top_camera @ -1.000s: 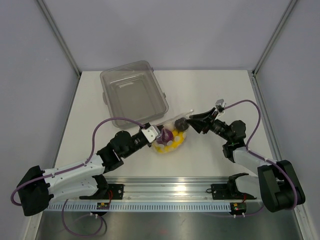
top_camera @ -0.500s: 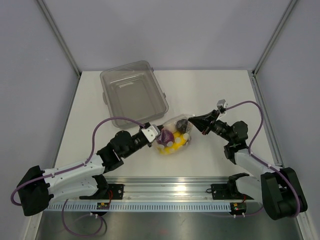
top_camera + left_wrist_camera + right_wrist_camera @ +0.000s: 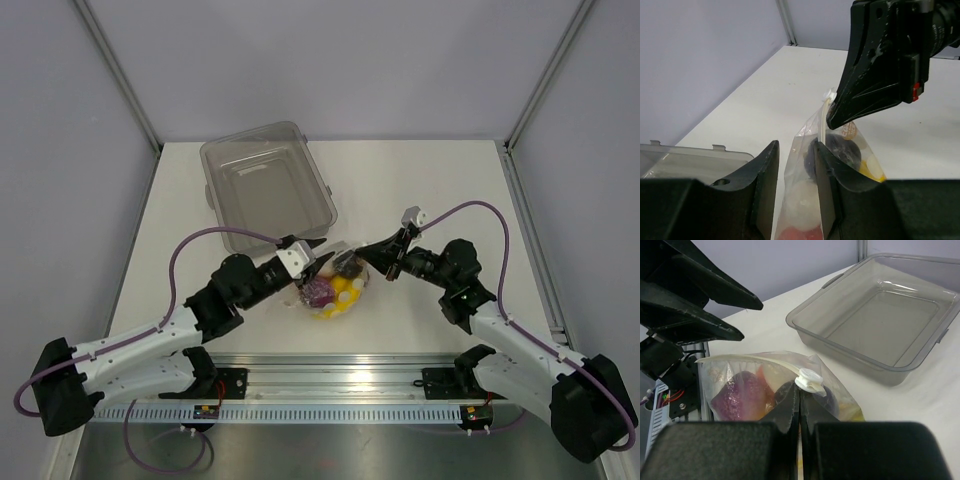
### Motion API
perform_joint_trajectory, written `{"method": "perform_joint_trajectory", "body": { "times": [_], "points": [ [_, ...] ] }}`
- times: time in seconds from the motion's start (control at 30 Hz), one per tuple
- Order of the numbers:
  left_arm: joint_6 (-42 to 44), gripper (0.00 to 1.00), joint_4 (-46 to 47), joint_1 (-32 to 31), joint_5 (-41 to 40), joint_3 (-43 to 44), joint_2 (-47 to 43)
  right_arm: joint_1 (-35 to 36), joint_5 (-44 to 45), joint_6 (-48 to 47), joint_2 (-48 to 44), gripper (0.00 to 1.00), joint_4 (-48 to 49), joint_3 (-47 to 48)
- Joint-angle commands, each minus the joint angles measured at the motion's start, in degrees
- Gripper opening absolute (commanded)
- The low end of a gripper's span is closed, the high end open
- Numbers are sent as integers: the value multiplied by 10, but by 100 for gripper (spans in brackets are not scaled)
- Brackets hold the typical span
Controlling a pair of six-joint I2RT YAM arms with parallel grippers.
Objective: Open the zip-top bag and remove the fake food
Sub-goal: Pick up the zipper food storage bag at the center of the board.
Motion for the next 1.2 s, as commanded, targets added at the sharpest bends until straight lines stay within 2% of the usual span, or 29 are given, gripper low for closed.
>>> {"method": "perform_joint_trajectory", "body": {
  "times": [0.0,0.1,0.3,0.53,0.7,0.83,0.93,0.97,1.03,1.1,1.13,1.17],
  "points": [
    [4,37,5,-2,52,22,-8,10,23,-25,-14,0,-26,21],
    [7,37,-6,-4,70,31,-2,14,27,-22,-15,0,-30,24],
    [5,48,-56,-10,77,59,18,17,43,-14,-11,0,-49,36],
    [14,48,-80,-18,34,87,68,24,41,-8,-25,0,-49,32],
    [14,46,-92,-18,33,104,95,24,45,-5,-33,0,-49,27],
    [15,38,-104,-19,24,115,108,25,44,-3,-32,0,-47,26],
    [13,22,-113,-18,19,124,117,25,43,-3,-30,0,-44,26],
    [12,10,-116,-18,18,127,120,25,42,-2,-29,1,-44,26],
    [11,2,-120,-18,15,131,122,24,40,-2,-29,1,-41,24],
    [9,0,-117,-18,18,129,121,25,40,-4,-28,3,-41,24],
    [10,0,-115,-18,20,127,119,25,38,-4,-30,6,-39,23],
    [8,0,-113,-18,22,125,118,24,35,-6,-31,17,-37,21]
  ]
}}
